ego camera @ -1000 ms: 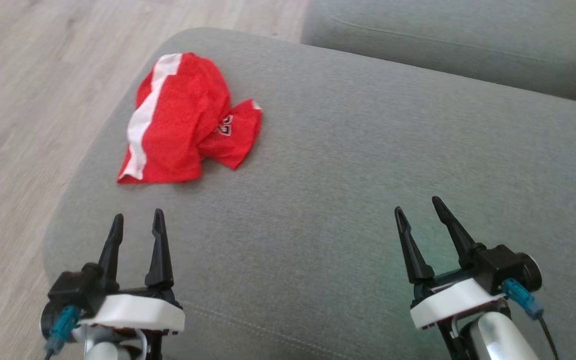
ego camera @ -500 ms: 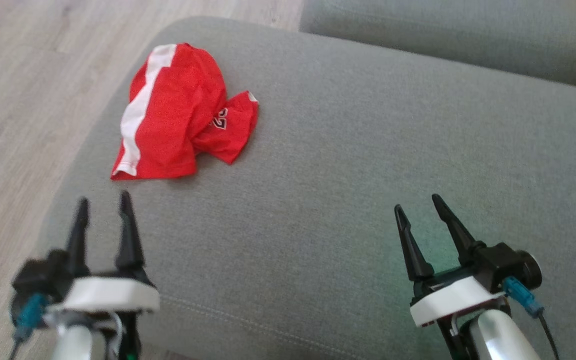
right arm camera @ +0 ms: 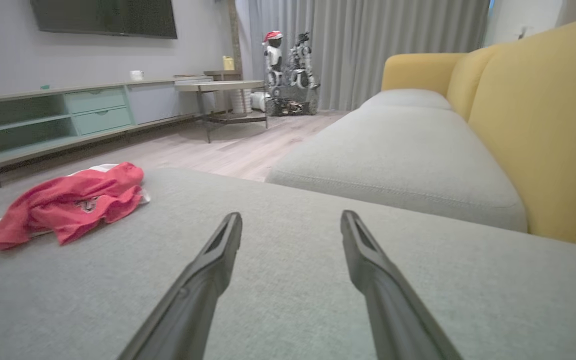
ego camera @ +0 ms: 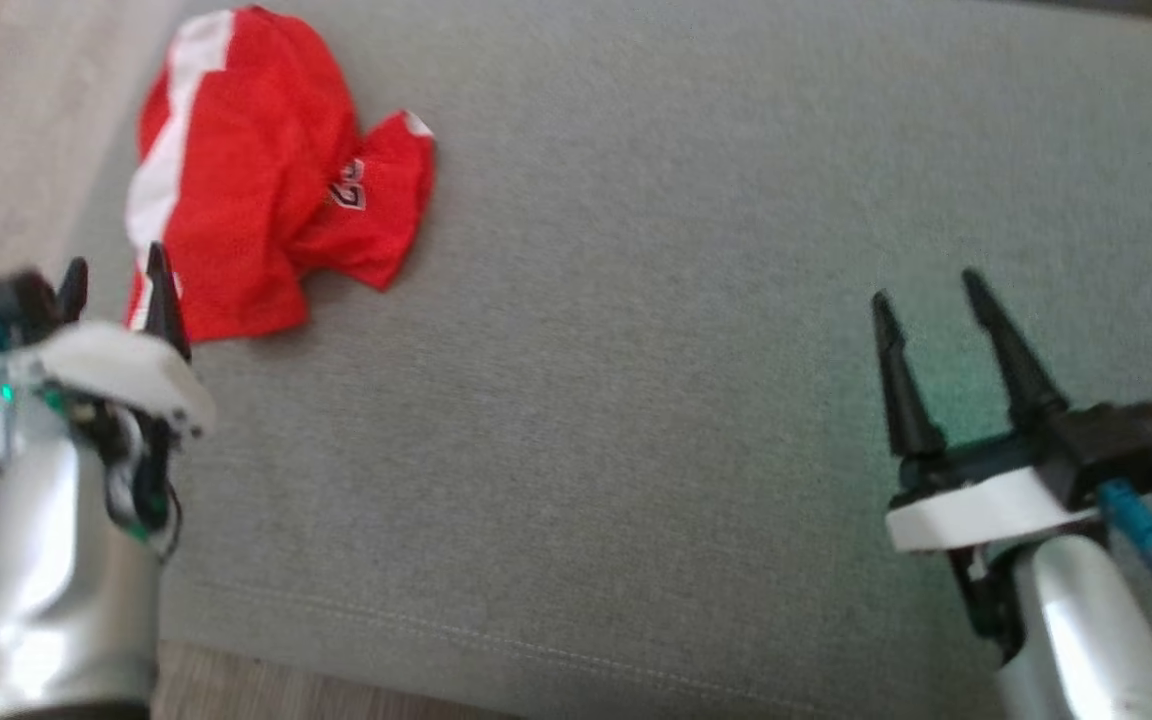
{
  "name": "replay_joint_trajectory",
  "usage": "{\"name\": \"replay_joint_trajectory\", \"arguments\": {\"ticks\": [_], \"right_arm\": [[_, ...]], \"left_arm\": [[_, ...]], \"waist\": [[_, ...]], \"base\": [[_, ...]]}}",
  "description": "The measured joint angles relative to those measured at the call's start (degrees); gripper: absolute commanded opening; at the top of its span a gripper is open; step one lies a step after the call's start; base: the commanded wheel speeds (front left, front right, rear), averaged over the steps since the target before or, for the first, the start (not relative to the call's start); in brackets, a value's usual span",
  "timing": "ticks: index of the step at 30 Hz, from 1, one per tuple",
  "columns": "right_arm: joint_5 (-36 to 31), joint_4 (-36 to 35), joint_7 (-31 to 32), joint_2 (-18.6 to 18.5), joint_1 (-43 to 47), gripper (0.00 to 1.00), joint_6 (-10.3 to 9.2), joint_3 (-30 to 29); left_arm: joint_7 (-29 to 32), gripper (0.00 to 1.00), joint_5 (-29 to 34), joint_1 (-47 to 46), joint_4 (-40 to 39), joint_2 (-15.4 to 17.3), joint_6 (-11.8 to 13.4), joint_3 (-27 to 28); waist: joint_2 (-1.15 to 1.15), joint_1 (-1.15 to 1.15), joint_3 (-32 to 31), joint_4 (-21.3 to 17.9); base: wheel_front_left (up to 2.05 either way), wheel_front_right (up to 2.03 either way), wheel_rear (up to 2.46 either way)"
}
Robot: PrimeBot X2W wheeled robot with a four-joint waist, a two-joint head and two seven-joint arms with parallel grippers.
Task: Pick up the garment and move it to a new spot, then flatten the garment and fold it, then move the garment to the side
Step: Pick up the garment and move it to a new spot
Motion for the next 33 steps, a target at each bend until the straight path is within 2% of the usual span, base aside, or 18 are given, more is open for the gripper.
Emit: {"name": "replay_joint_trajectory", "arguments": {"ticks": [5, 18, 20, 23, 33], "right_arm": [[-0.1, -3.0, 1.3, -0.5, -0.3, 1.00, 0.00, -0.6], [-0.6, -5.5, 2.8, -1.5, -0.7, 1.00, 0.00, -0.2], [-0.6, -5.5, 2.8, -1.5, -1.3, 1.00, 0.00, -0.2], [-0.6, -5.5, 2.8, -1.6, -1.7, 1.00, 0.00, -0.2], [-0.4, -1.8, 1.4, -0.8, -1.4, 1.00, 0.00, 0.2]], "left_arm": [[6.2, 1.00, -0.1, -7.7, 11.0, 2.1, -1.6, -0.1], [7.1, 1.00, 0.0, -17.3, 26.9, 5.0, -0.9, -1.0], [7.2, 0.00, 0.0, -18.3, 28.8, 5.1, -1.1, -1.4], [6.7, 0.00, 0.1, -19.3, 30.4, 5.1, -1.7, -1.7], [0.1, 0.00, -2.8, -19.3, 31.4, 4.5, -6.7, -1.9]], "waist": [[0.00, 0.00, 3.5, -1.9], [0.00, 0.01, 8.1, -5.1], [0.00, 0.00, 8.3, -5.5], [0.00, 0.01, 8.0, -5.9], [0.00, 0.00, 2.7, -7.2]], "base": [[0.00, 0.00, 0.00], [0.00, 0.00, 0.00], [0.00, 0.00, 0.00], [0.00, 0.00, 0.00], [0.00, 0.00, 0.00]]}}
